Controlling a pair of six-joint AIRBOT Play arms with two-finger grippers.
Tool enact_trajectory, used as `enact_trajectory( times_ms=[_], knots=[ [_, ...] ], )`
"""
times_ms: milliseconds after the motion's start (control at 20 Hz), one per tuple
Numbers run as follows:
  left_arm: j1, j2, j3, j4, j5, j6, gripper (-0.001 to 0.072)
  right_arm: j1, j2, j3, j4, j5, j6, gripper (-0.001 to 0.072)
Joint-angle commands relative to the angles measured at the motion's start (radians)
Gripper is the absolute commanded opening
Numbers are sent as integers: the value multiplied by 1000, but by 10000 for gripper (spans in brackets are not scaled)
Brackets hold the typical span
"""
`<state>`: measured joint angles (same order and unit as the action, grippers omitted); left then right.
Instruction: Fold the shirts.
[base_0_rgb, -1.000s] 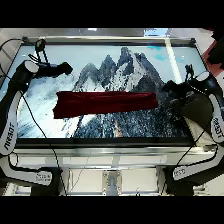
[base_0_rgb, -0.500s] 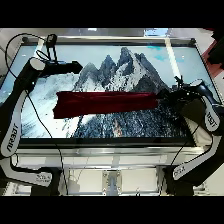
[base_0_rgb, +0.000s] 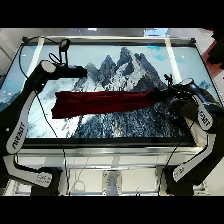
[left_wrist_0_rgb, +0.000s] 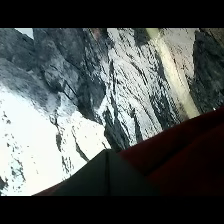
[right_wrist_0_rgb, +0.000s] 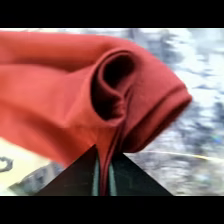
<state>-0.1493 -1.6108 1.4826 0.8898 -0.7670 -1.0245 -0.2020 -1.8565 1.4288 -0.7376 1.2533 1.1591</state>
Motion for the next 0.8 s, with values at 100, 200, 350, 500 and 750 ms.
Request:
enact_trajectory(
  times_ms=[100, 200, 350, 500, 750],
  knots=[
    [-77, -84, 0, 7, -174, -119, 7, 16, 90, 126, 67, 135, 25, 31],
    [-141, -127, 1, 31, -188, -192, 7, 43, 126, 189, 66, 179, 56, 31],
    [-246, -195, 1, 116, -182, -257, 7, 113, 146, 294, 66, 204, 113, 31],
    [-303, -242, 1, 272, -148, -399, 8, 208, 146, 389, 64, 202, 144, 31],
    [-291, -248, 32, 342, -148, -420, 8, 387, 146, 472, 63, 169, 183, 30]
  ],
)
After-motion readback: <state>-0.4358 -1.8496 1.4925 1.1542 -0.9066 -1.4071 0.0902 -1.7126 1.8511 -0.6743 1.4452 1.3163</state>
